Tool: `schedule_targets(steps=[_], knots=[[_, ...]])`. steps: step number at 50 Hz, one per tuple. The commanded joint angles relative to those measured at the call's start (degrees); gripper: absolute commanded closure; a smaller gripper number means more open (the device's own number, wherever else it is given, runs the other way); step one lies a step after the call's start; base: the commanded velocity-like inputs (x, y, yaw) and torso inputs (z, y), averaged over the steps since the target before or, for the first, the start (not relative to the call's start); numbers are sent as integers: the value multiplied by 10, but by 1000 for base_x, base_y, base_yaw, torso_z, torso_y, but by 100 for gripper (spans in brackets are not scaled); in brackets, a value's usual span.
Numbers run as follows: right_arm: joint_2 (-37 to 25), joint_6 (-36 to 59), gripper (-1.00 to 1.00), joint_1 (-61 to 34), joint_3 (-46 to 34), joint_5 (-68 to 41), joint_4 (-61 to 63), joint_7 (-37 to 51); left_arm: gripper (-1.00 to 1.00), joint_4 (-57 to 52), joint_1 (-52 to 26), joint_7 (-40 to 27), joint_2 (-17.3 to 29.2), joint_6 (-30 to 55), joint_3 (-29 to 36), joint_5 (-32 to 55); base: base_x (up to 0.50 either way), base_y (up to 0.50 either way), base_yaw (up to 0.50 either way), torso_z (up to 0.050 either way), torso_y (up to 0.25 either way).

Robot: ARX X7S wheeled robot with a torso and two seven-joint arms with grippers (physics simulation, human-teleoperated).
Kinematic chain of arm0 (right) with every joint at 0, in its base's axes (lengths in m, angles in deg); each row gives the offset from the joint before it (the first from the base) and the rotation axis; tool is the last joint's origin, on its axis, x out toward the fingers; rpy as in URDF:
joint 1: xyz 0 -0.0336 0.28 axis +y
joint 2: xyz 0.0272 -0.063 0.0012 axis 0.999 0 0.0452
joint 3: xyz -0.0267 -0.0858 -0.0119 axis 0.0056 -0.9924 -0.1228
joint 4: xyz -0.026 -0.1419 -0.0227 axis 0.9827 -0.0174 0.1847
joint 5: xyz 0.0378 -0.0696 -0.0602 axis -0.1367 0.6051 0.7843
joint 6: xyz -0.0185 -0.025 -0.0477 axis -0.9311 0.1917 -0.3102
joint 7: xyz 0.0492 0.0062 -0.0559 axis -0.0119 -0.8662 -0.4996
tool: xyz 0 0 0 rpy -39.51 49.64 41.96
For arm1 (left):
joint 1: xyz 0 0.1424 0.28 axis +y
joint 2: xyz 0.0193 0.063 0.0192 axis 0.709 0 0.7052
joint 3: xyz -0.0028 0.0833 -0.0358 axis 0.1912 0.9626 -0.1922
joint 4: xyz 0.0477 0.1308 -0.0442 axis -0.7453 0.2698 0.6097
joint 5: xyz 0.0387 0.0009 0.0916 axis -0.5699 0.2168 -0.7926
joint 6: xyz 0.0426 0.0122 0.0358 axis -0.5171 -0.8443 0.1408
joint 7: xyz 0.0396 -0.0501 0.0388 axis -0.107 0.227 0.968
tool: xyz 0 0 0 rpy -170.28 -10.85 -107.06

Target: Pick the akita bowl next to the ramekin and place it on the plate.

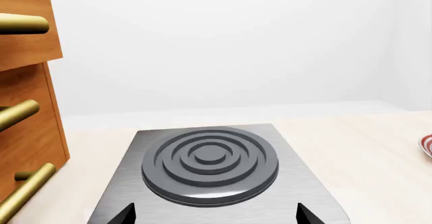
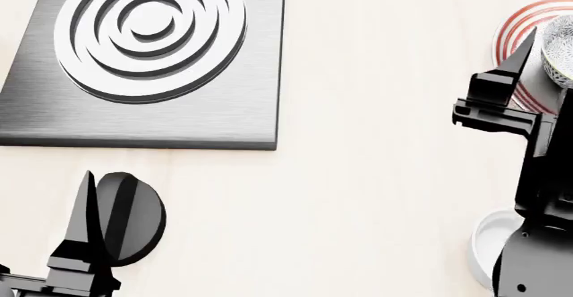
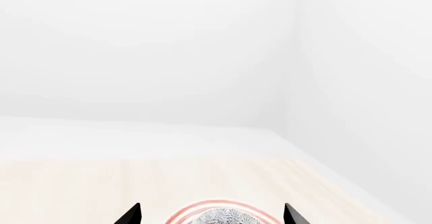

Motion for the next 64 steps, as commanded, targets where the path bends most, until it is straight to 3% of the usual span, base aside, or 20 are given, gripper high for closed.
schedule_targets(steps=[1,27,64], knots=[[8,-30,-100,53,-32,16,35,6,-100,0,1,0,0,-1,1,-2,0,0,0,0,0],[23,-123,-100,139,-107,44,37,38,-100,9,2,4,-4,-4,8,-7,0,0,0,0,0],[16,-136,-100,217,-180,87,144,68,-100,11,4,6,-4,-8,11,-8,0,0,0,0,0]])
